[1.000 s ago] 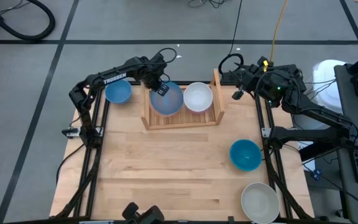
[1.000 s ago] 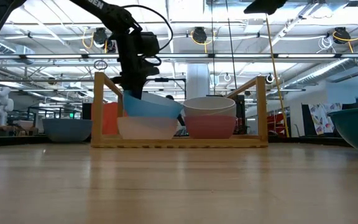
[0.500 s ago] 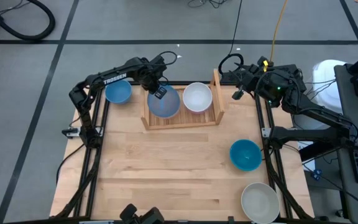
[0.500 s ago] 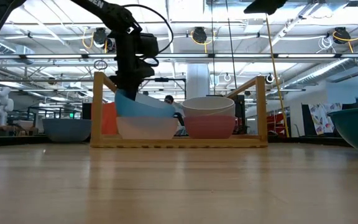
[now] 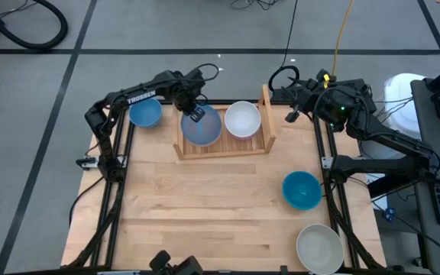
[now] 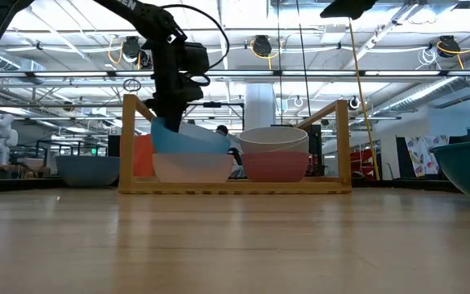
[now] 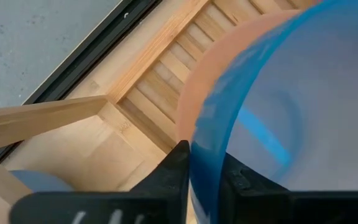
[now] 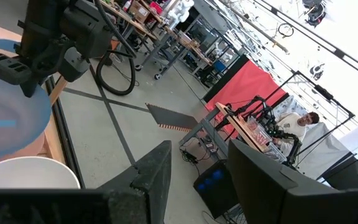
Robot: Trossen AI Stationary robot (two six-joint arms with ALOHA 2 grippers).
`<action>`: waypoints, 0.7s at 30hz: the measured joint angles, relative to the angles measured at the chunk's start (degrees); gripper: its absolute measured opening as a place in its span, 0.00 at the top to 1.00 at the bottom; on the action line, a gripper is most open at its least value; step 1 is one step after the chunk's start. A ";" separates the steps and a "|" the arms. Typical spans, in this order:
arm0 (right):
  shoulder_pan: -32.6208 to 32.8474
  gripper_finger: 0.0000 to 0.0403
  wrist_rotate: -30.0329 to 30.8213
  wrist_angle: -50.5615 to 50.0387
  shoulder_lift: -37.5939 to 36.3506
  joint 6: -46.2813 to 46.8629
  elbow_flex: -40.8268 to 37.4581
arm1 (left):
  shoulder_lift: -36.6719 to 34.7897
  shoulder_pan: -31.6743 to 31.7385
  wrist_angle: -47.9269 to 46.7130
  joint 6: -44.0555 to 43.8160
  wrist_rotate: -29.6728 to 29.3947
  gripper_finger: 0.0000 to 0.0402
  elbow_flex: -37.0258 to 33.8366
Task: Place and stack bowls onto a shelf
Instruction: Stack the bottom blue bowl on top of the orange bowl on the shelf
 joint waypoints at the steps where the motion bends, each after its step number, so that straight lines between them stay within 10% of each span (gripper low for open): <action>1: 0.00 0.62 0.00 0.00 0.00 0.00 0.00 | 0.00 -0.02 0.19 0.06 0.00 0.87 0.00; 21: 0.00 0.62 0.00 0.00 0.00 0.01 -0.01 | 0.00 -0.87 -0.42 -0.06 0.07 0.75 1.52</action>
